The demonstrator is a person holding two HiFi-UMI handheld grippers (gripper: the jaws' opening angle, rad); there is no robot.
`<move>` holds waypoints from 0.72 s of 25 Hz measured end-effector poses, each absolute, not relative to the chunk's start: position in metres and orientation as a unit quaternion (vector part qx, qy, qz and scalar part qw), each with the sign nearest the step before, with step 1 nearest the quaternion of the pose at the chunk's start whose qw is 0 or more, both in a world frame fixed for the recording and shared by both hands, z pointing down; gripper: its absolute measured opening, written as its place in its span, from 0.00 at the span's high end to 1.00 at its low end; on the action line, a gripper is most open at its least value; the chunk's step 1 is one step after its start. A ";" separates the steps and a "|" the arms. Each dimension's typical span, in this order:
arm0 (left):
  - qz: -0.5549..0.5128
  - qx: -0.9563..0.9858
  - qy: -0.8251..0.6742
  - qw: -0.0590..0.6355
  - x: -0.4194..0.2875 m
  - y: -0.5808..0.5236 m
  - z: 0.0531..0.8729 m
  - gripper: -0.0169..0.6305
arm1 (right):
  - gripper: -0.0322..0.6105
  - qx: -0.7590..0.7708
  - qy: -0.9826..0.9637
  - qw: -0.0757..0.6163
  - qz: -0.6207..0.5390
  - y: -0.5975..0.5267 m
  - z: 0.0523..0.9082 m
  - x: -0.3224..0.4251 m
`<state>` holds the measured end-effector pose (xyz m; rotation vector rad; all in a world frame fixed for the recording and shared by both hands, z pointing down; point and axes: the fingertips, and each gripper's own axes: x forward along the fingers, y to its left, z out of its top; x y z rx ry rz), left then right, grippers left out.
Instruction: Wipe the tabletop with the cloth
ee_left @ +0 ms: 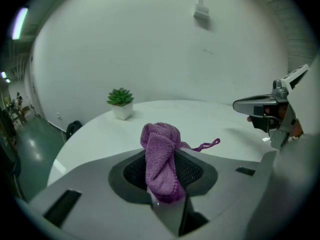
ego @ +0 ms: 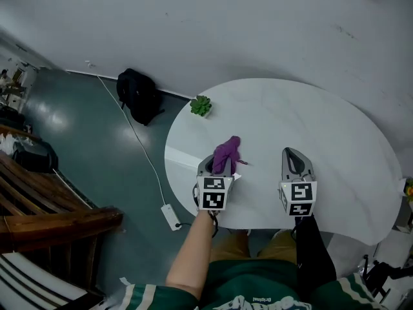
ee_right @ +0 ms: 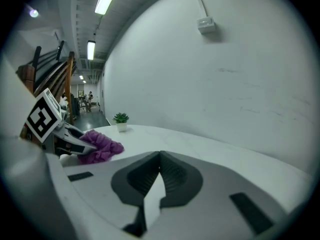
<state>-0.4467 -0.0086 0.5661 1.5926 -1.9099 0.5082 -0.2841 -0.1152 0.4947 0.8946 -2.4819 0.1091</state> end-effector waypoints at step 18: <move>0.169 0.443 -0.821 0.317 -0.584 0.126 0.561 0.78 | 0.95 0.247 -0.939 0.240 0.022 -0.056 0.486 -0.384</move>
